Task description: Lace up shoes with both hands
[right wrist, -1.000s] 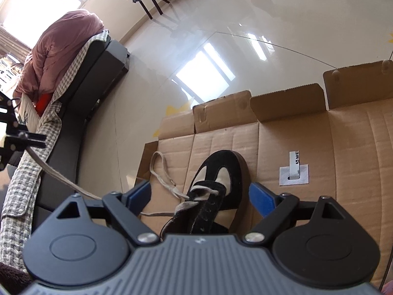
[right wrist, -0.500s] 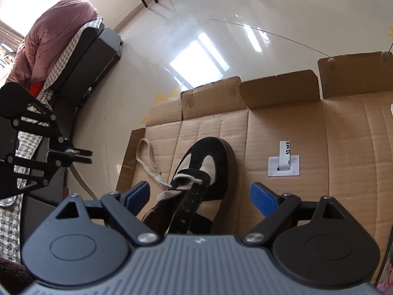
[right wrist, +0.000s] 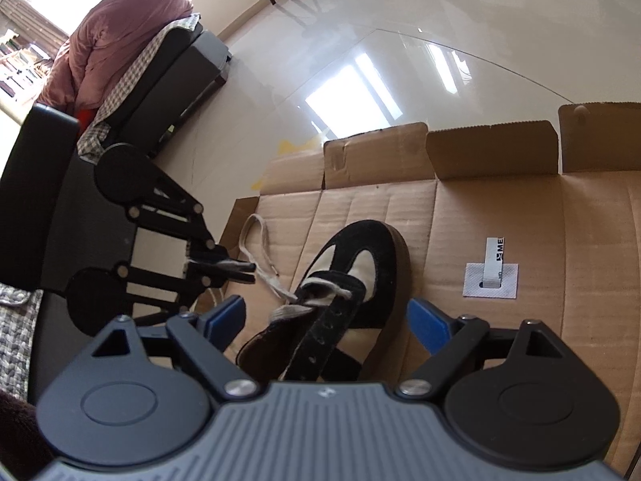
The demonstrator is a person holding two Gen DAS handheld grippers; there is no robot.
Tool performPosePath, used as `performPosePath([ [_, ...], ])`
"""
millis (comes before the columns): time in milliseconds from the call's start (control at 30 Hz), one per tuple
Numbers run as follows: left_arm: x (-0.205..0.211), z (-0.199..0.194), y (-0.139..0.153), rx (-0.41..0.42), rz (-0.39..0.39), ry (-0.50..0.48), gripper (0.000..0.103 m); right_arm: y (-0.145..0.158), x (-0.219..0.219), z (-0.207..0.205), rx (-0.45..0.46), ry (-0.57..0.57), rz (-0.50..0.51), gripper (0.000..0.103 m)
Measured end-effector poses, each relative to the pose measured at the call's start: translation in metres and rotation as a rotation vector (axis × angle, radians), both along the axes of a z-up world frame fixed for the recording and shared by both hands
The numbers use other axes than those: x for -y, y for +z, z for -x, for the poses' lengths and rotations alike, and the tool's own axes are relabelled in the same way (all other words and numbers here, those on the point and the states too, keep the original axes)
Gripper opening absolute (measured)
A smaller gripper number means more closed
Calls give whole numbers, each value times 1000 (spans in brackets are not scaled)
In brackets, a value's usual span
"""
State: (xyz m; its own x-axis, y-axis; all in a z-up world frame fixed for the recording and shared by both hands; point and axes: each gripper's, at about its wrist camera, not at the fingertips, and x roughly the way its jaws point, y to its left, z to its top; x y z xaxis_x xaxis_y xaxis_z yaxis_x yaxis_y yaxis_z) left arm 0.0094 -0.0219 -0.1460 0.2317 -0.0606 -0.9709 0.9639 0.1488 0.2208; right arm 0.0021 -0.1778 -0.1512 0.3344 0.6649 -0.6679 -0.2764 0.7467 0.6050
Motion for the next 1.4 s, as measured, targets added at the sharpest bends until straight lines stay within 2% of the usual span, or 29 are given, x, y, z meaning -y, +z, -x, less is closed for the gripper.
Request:
performPosePath([
  [100,0,4,-8,8,33,4,1,-6,4,-4,-32,-13,-68,71],
  [200,0,7,-14,18,56,8,1,-17,9,-10,-112,-37,-179,56],
  [367,0,13,-19,27,81,10,1,-34,14,-17,-235,-89,-350,41],
  [533,-2,15,-15,27,112,20,1,-47,11,-22,-315,-116,-430,26],
  [700,-3,11,-10,17,149,50,1,-57,5,-23,-376,-120,-483,3],
  [867,-5,12,-7,15,185,69,5,-65,9,-22,-413,-164,-506,3],
  [1067,-6,6,4,-17,267,145,9,-70,9,-22,-435,-167,-509,3],
  [1233,-7,1,9,-53,308,176,8,-71,10,-22,-440,-170,-503,3],
  [1333,-6,0,11,-70,324,194,3,-73,12,-22,-445,-176,-499,3],
  [1367,-5,1,11,-68,323,196,2,-73,12,-22,-446,-177,-496,5],
  [1400,-3,2,10,-64,312,195,1,-72,12,-22,-445,-178,-483,10],
])
